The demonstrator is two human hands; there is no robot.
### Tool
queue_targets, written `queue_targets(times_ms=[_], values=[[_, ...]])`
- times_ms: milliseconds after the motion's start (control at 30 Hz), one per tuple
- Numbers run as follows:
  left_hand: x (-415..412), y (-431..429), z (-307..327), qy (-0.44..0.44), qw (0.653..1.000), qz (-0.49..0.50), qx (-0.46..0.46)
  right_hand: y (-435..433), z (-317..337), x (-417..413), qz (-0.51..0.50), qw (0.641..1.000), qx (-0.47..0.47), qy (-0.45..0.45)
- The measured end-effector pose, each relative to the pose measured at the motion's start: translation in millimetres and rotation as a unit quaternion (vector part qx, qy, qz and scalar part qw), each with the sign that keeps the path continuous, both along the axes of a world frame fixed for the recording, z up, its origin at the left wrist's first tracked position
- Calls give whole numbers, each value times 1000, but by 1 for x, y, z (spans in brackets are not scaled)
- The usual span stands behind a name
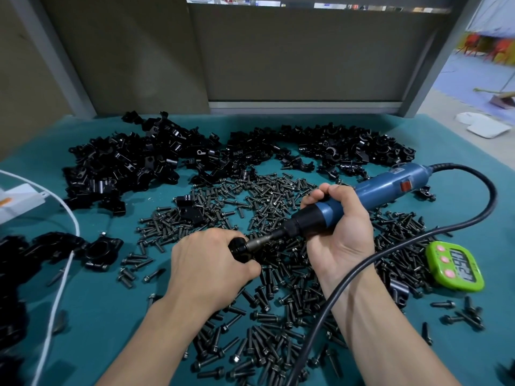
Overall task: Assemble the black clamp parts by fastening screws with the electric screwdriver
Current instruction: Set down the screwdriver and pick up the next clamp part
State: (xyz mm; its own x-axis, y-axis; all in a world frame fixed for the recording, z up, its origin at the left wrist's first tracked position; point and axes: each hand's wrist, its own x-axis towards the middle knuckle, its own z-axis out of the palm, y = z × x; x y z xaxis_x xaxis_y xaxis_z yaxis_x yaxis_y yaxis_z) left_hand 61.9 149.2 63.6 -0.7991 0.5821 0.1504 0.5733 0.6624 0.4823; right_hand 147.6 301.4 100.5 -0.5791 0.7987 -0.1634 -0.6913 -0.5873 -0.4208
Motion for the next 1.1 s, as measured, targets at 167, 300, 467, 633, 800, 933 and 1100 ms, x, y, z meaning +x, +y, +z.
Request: queue_targets(times_ms=[167,300,467,633,800,933,1100], values=[[0,0,-2,9,1000,0,3,0,-1,0,2,1000,0,-1],[-1,-1,-2,-3,1000,-1,4,-1,-1,0,4,1000,0,2],[-2,-2,-3,-27,999,-8,19,-1,1,0,8,1000,11,12],[-3,-2,-3,-36,999,-15,19,-1,1,0,14,1000,13,16],[-2,-2,-1,-41,999,-14,18,-1,3,0,17,999,11,25],[-2,-2,0,-41,999,-12,10,1,2,1,25,999,15,24],[1,-1,7,-129,989,-44,50,11,6,11,67,995,41,57]])
